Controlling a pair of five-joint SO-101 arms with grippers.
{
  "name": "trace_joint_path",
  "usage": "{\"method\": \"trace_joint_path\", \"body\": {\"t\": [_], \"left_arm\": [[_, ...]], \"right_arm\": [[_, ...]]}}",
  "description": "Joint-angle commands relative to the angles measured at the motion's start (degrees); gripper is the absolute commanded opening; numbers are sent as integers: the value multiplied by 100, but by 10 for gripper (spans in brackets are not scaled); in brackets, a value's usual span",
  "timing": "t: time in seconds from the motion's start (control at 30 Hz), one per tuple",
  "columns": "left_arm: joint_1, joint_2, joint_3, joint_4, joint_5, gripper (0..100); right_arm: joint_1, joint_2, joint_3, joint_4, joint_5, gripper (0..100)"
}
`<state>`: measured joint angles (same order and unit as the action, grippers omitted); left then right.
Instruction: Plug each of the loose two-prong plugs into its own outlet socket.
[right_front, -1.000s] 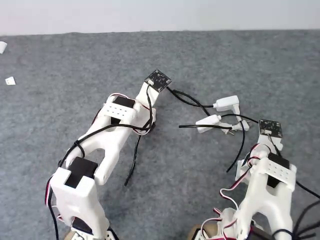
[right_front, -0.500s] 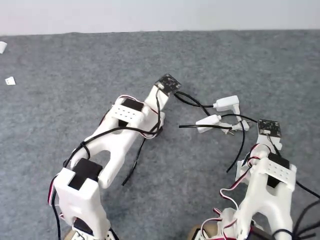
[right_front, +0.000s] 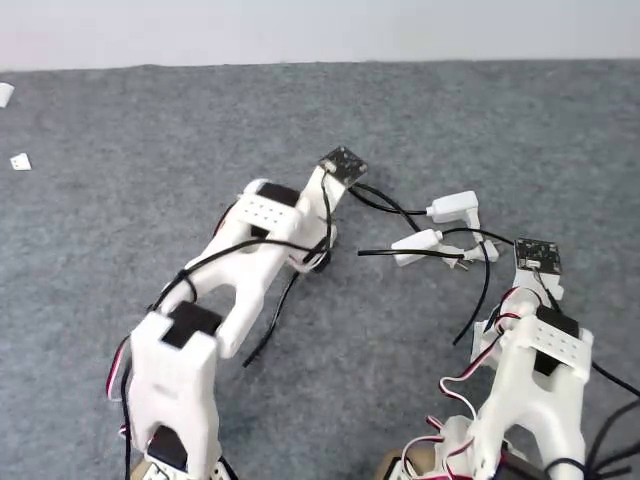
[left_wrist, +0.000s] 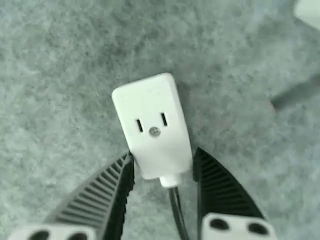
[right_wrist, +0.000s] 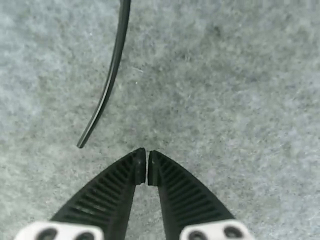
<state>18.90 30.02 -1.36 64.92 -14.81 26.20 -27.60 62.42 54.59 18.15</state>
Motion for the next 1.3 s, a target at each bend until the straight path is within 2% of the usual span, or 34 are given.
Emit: {"method": "trace_joint_path", "body": {"t": [0.0,0.17,0.3,0.43,0.5,0.6,0.8,1.03,1.17,1.27], "left_arm": [[-26,642,-1262,598,316,164],[-18,695,-1358,624,308,9],[-97,659,-1358,668,352,14],[-176,202,-1226,809,958,13],[-123,-211,-963,879,1029,13],[53,-967,-163,774,1029,13],[105,-2840,2114,-97,1011,13],[53,-5284,4462,-167,229,15],[53,-5960,5376,-185,211,16],[53,-6022,5587,-193,229,32]], "right_arm": [[-40,-171,-26,48,53,15],[-40,-171,-26,22,53,13],[-40,-171,-26,4,44,12],[-40,-171,-26,-4,35,11],[-40,-171,-26,-13,35,11],[-40,-171,-26,-13,35,11],[-40,-171,-26,-13,35,11],[-40,-163,-26,-75,9,11],[-40,-154,-26,-66,9,11],[-40,-145,-26,-57,0,11]]}}
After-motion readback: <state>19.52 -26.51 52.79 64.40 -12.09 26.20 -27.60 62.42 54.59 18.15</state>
